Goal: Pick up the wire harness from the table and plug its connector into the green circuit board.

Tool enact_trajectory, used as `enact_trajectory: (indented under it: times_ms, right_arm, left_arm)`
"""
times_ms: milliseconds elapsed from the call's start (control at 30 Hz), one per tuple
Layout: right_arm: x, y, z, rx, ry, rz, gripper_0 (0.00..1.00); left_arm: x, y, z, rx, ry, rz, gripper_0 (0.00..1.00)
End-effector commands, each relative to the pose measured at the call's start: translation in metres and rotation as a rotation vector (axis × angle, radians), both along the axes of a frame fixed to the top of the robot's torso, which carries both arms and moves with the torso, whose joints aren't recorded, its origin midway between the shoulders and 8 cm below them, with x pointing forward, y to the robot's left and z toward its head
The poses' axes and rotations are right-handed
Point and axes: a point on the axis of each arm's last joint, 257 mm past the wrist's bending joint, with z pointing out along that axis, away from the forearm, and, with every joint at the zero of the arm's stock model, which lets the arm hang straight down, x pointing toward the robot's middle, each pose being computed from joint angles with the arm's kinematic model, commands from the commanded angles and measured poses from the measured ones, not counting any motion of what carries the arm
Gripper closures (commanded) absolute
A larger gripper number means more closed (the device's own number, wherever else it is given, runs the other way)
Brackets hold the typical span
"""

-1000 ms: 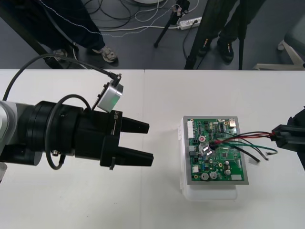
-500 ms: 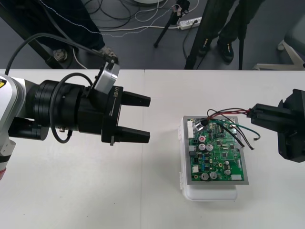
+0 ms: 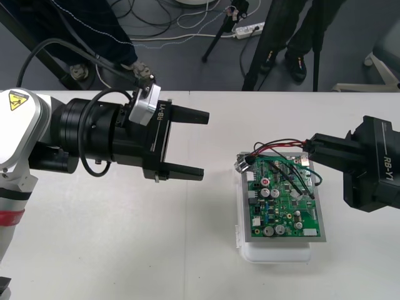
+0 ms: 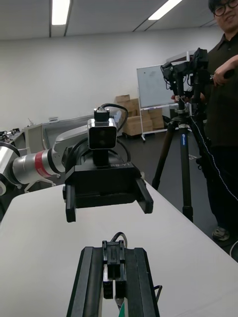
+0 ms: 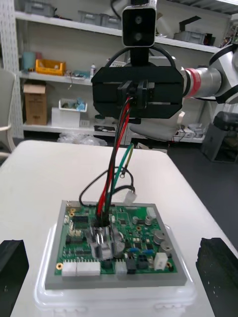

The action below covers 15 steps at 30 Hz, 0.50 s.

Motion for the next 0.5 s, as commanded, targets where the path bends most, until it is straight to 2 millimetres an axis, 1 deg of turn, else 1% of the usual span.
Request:
enact_trajectory:
  times_ms: [33,167,267,367,500]
  right_arm:
    - [-0.017,0.026,0.003,-0.038,-0.042,0.094,1.0]
    - [-0.023,0.031,-0.006,-0.09,-0.046,0.131,1.0]
    - [-0.034,0.033,-0.014,-0.14,-0.008,0.192,1.0]
    - [-0.036,0.03,-0.016,-0.173,-0.005,0.21,1.0]
    - [-0.04,0.03,-0.015,-0.189,0.001,0.235,1.0]
  left_arm:
    - [-0.01,-0.029,0.031,-0.069,0.053,-0.053,0.0]
    - [-0.016,-0.037,0.04,-0.093,0.045,-0.081,0.0]
    - [-0.021,-0.043,0.046,-0.105,0.036,-0.102,0.0]
    - [-0.028,-0.049,0.05,-0.111,0.037,-0.13,0.0]
    - [-0.029,-0.05,0.052,-0.11,0.032,-0.139,0.0]
